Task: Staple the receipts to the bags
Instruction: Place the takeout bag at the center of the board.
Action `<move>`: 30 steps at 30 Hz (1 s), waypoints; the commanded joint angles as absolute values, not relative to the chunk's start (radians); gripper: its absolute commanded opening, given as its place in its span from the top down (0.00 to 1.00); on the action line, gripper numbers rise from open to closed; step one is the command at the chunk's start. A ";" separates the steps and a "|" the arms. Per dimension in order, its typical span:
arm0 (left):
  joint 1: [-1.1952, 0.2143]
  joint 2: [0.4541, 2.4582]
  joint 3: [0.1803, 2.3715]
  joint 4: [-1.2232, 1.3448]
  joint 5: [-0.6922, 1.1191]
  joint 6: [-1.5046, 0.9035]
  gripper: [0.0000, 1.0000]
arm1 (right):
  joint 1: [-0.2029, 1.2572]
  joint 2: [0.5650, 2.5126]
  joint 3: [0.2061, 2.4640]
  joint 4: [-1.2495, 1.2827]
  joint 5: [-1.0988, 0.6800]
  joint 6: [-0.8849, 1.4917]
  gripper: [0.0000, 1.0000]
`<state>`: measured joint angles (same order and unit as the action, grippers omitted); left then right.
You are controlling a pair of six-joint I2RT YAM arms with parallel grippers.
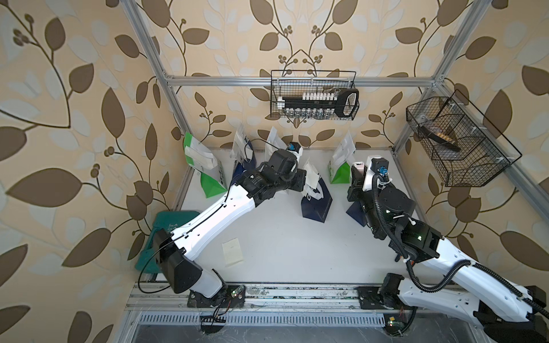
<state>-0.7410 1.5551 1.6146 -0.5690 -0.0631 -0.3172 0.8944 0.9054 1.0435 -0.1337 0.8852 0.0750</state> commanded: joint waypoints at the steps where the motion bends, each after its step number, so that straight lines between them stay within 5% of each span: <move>1: -0.749 1.654 1.733 -0.585 -0.168 -0.323 1.00 | 0.889 0.865 1.028 -0.149 0.926 0.083 0.98; 19: -0.685 2.138 2.355 -0.781 -0.345 -0.192 1.00 | 0.859 0.750 0.967 -0.210 0.914 0.094 0.99; 29: -0.631 2.215 2.437 -0.855 -0.323 -0.207 0.99 | 0.839 0.740 0.951 -0.229 0.889 0.110 0.98; 30: -0.631 2.215 2.432 -0.853 -0.318 -0.209 0.78 | 0.838 0.742 0.952 -0.230 0.883 0.110 0.99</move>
<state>-0.6350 2.2185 2.3993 -0.8127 -0.3237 -0.2043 0.8440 0.7475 0.9646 -0.2287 0.8970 0.0944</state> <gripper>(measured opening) 0.116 0.253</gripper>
